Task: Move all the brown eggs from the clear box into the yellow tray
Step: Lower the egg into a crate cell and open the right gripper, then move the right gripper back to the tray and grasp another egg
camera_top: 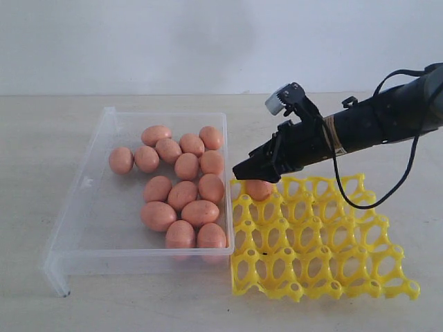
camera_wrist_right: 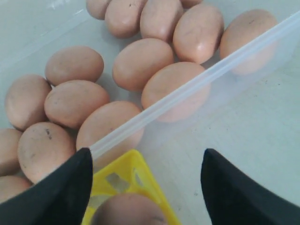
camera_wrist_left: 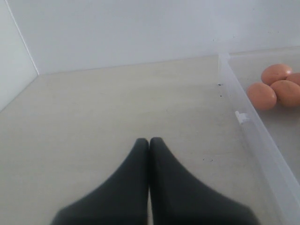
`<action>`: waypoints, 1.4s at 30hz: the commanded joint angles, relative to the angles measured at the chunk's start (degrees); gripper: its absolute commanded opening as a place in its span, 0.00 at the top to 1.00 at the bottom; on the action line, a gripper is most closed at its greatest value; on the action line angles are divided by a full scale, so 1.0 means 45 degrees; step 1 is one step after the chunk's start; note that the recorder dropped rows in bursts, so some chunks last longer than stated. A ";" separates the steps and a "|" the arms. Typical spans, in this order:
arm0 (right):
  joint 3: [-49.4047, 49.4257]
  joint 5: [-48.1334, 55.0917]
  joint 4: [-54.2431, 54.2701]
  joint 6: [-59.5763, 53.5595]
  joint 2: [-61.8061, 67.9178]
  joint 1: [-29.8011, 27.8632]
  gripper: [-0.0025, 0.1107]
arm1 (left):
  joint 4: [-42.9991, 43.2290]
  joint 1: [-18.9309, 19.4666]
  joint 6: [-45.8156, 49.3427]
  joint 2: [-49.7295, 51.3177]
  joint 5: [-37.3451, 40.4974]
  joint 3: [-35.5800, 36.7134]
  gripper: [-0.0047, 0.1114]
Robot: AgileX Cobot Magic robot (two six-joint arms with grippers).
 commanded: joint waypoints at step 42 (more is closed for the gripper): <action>-0.9455 2.5623 2.4838 -2.2876 0.1519 0.7387 0.48 | 0.0021 -0.0049 -0.0047 0.0038 -0.0039 0.0003 1.00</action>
